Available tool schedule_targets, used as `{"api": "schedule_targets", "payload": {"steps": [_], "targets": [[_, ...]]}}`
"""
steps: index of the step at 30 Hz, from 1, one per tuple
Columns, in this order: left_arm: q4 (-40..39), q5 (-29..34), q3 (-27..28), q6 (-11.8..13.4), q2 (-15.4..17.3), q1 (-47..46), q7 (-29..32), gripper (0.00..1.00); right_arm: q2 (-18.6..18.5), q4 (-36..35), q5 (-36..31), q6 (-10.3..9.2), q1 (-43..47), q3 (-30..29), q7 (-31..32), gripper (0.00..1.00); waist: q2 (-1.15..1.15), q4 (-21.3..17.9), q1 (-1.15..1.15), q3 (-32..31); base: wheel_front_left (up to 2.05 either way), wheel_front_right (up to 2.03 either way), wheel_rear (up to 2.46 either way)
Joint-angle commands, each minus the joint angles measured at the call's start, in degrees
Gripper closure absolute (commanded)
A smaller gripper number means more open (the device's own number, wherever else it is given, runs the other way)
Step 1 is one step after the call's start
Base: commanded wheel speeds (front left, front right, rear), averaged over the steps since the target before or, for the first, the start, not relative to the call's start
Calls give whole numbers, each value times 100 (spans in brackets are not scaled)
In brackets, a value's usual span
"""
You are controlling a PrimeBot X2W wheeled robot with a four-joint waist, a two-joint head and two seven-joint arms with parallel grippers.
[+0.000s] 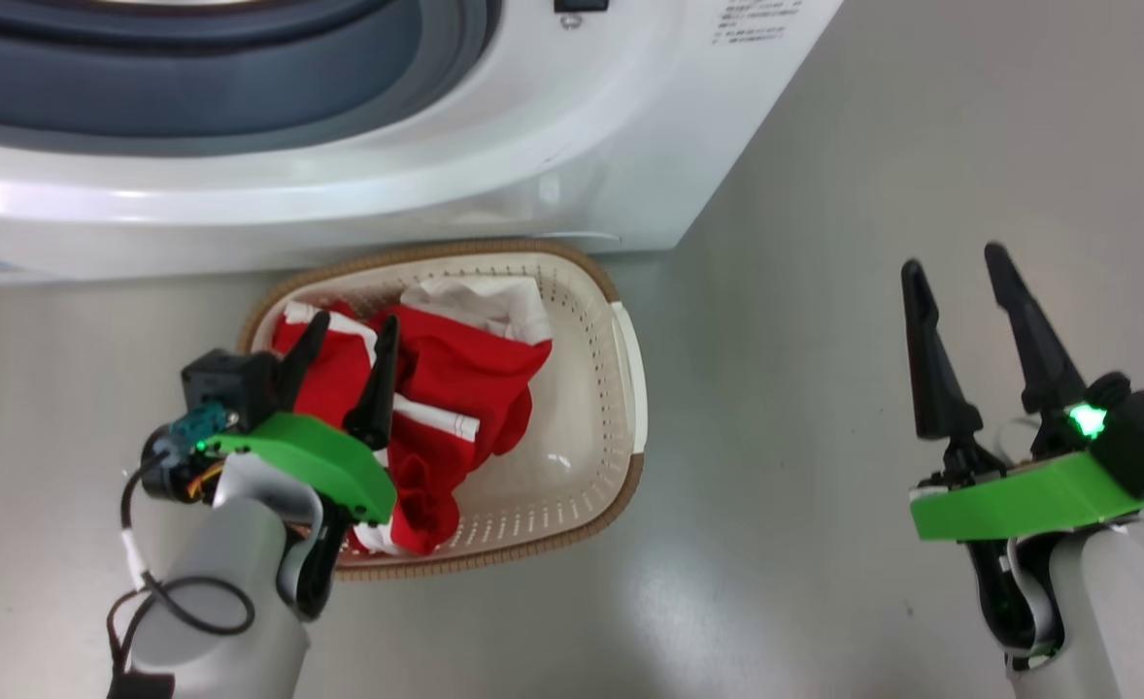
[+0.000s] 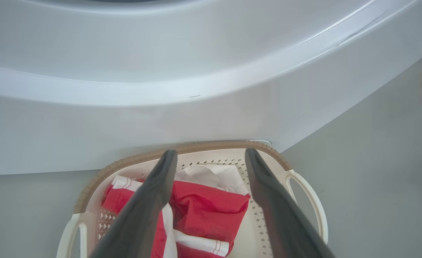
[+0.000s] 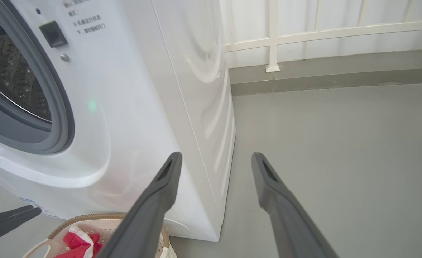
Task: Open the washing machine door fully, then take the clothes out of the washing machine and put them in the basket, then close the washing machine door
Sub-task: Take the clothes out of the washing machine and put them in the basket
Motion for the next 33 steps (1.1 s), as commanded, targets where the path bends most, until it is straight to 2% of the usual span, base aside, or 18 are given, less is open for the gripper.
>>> {"api": "schedule_targets", "payload": {"steps": [1, 9, 16, 24, 33], "targets": [[-212, 116, 238, -31, 151, 257, -30, 0, -39, -94, 27, 36, 195, 114, -36, 0, 0, -12, 0, -222, 0, 0, 0], [-1118, 724, 857, -31, 67, 907, -30, 0, -88, 1, 57, 36, 427, 135, -36, 0, 0, -24, 0, -796, 0, 0, 0], [-1843, 1115, 1155, -31, 4, 1448, -30, 0, -128, 76, 87, 36, 694, 137, -36, 0, 0, -8, 0, -1297, 0, 0, 0], [-2527, 1307, 1418, -31, -59, 2124, -30, 0, -205, 125, 133, 36, 1090, 107, -36, 0, 0, 24, 0, -1866, 0, 0, 0], [-3057, 1417, 1668, -31, -85, 2685, -30, 0, -244, 114, 152, 36, 1460, 31, -36, 0, 0, 38, 0, -2210, 0, 0, 0]]}}
